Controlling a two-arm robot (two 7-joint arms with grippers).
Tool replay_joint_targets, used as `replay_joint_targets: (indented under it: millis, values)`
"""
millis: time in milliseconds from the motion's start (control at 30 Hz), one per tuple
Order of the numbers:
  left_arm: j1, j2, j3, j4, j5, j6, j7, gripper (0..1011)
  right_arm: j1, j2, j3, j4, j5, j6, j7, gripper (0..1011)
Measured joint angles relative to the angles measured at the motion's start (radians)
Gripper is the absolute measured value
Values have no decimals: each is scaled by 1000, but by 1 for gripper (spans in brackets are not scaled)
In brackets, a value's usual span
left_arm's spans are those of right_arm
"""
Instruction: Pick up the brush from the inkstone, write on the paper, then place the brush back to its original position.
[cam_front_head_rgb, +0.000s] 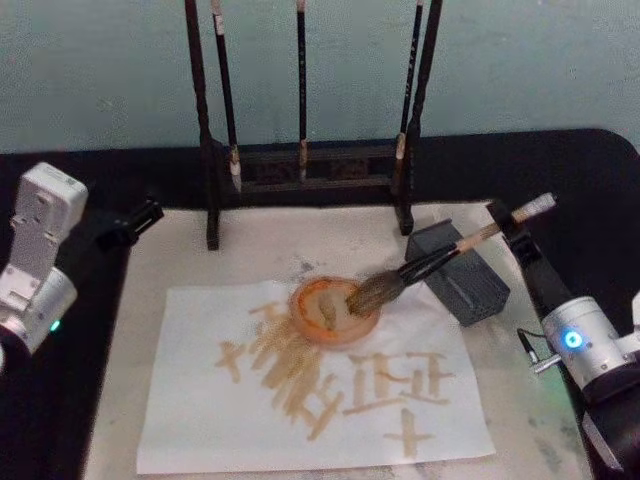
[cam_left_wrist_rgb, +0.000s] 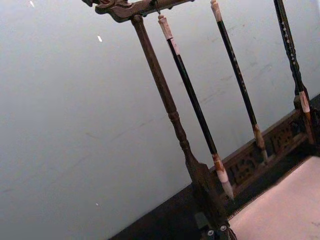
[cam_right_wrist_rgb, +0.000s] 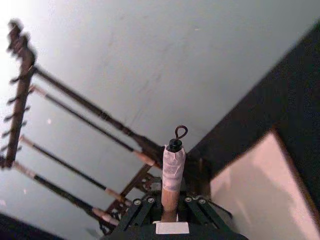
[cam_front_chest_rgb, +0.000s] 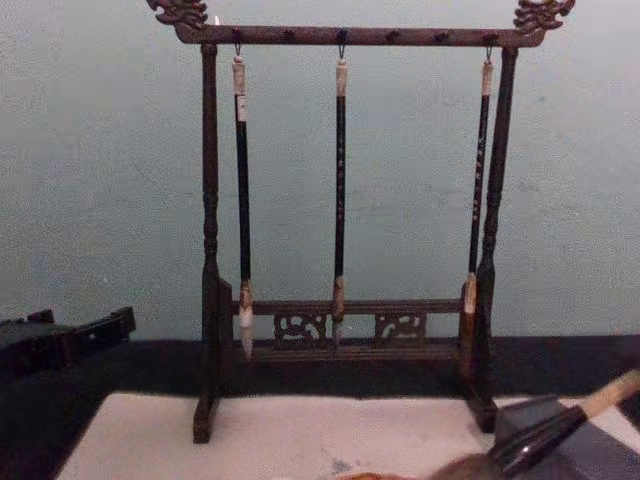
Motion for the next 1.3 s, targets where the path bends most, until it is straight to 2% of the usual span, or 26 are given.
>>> replay_joint_targets:
  millis: [133, 167, 367, 800, 967, 1200, 1300]
  values:
    - [0, 0, 0, 0, 0, 0, 0, 1002, 12, 37, -44, -47, -94, -8, -18, 164]
    - [0, 0, 0, 0, 0, 0, 0, 1002, 12, 37, -44, -47, -94, -8, -18, 163]
    - [0, 0, 0, 0, 0, 0, 0, 1002, 24, 66, -79, -106, -187, 3, -29, 164]
    - [0, 0, 0, 0, 0, 0, 0, 1002, 35, 93, -117, -197, -286, 41, -18, 164]
    - [0, 0, 0, 0, 0, 0, 0, 1000, 42, 112, -136, -245, -352, 50, -14, 163]
    - [0, 0, 0, 0, 0, 0, 0, 1002, 44, 132, -151, -290, -411, 58, 1, 163]
    - [0, 0, 0, 0, 0, 0, 0, 1002, 46, 145, -163, -316, -450, 63, 11, 164]
